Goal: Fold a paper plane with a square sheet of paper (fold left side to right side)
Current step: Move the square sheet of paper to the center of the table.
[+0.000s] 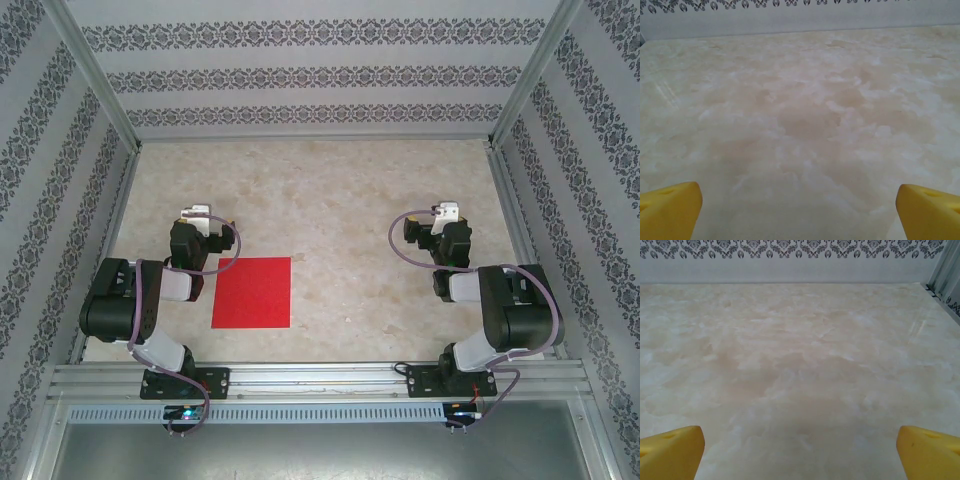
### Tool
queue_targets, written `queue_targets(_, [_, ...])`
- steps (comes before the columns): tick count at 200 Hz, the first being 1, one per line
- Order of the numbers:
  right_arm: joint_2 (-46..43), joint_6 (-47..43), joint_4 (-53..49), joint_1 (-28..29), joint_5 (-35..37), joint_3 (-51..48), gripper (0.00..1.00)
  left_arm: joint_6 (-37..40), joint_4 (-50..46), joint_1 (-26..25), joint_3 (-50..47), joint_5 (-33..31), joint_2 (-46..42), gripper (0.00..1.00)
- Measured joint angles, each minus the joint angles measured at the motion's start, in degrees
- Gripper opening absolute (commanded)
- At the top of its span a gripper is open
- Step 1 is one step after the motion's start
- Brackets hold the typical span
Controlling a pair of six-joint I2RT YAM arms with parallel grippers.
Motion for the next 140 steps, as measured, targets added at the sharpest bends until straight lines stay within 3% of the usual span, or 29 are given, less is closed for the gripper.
queue_targets(140, [0.0,0.1,0.0,-0.5,-0.4,0.0,0.98,0.0,0.0,0.0,0.0,0.0,0.0,1.00])
